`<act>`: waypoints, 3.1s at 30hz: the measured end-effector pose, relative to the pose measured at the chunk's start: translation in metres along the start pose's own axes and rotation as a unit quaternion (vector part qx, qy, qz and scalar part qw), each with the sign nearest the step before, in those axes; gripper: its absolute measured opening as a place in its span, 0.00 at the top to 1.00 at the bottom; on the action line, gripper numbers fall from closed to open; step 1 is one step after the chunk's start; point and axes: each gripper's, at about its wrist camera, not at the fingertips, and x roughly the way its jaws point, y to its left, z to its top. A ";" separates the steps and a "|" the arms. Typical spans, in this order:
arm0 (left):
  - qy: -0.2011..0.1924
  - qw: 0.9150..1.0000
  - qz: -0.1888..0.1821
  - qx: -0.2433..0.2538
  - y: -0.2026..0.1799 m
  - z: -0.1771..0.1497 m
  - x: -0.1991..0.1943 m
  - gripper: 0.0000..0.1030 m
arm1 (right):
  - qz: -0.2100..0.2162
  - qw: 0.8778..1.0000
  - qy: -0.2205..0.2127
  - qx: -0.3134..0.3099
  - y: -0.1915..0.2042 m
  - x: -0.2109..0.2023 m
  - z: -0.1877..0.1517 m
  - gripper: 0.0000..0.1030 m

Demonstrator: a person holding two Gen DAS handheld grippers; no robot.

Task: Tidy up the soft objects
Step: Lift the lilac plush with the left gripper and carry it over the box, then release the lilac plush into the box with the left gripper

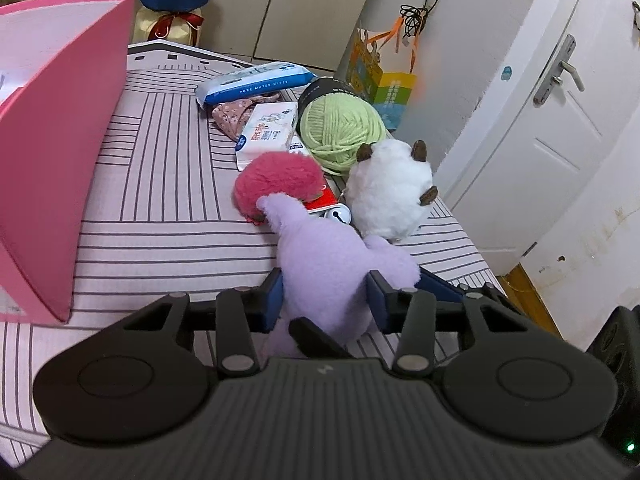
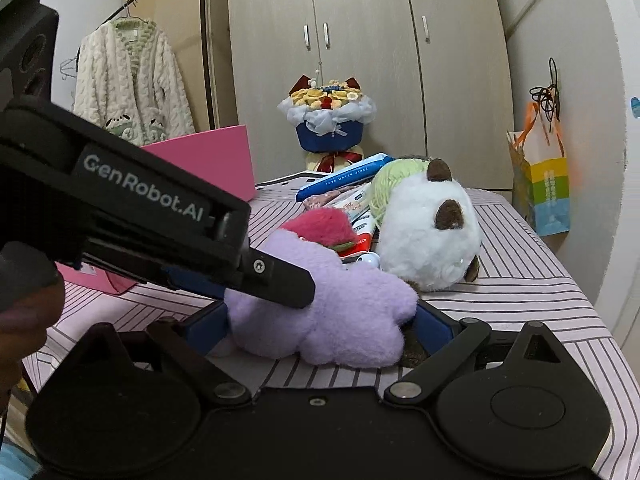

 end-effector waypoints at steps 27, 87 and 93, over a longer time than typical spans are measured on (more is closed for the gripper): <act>0.056 0.998 0.001 -0.040 0.010 -0.007 -0.079 0.59 | 0.038 0.991 0.126 -0.031 0.060 -0.046 0.050 0.09; 0.042 0.975 0.041 -0.216 0.242 0.176 -0.059 0.59 | 0.138 0.951 0.204 -0.189 0.171 0.204 0.213 0.14; 0.041 0.973 0.049 -0.220 0.246 0.176 -0.047 0.55 | 0.111 0.947 0.182 -0.242 0.179 0.208 0.209 0.14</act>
